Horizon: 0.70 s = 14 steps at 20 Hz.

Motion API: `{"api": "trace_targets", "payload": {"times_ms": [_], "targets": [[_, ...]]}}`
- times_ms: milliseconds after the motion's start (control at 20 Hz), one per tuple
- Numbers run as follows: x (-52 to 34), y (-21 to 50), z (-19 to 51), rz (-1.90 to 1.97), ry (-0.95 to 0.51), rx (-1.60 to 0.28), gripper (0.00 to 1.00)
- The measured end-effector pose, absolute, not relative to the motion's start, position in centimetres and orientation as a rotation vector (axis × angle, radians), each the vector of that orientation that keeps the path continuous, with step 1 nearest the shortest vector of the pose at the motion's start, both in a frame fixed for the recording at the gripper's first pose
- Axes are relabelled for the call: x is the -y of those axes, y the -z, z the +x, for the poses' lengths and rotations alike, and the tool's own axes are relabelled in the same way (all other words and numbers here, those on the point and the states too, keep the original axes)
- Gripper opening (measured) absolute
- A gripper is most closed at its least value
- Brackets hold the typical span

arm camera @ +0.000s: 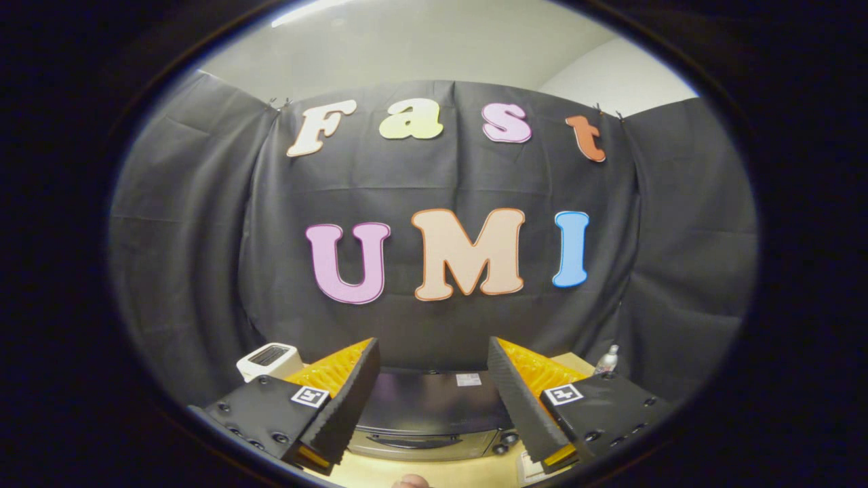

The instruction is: Open the toaster oven, put the food inside, and close the toaster oven door.

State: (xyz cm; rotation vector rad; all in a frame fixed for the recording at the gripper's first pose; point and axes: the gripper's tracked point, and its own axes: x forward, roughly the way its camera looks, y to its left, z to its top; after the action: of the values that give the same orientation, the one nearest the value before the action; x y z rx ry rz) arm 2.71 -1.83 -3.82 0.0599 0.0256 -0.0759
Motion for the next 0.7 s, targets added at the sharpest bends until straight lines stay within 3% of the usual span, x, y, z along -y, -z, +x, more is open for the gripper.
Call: {"api": "trace_targets", "payload": {"times_ms": [700], "targets": [[-0.8, 21.5, 7.4, 0.046, 0.072, -0.293, 0.99]]}}
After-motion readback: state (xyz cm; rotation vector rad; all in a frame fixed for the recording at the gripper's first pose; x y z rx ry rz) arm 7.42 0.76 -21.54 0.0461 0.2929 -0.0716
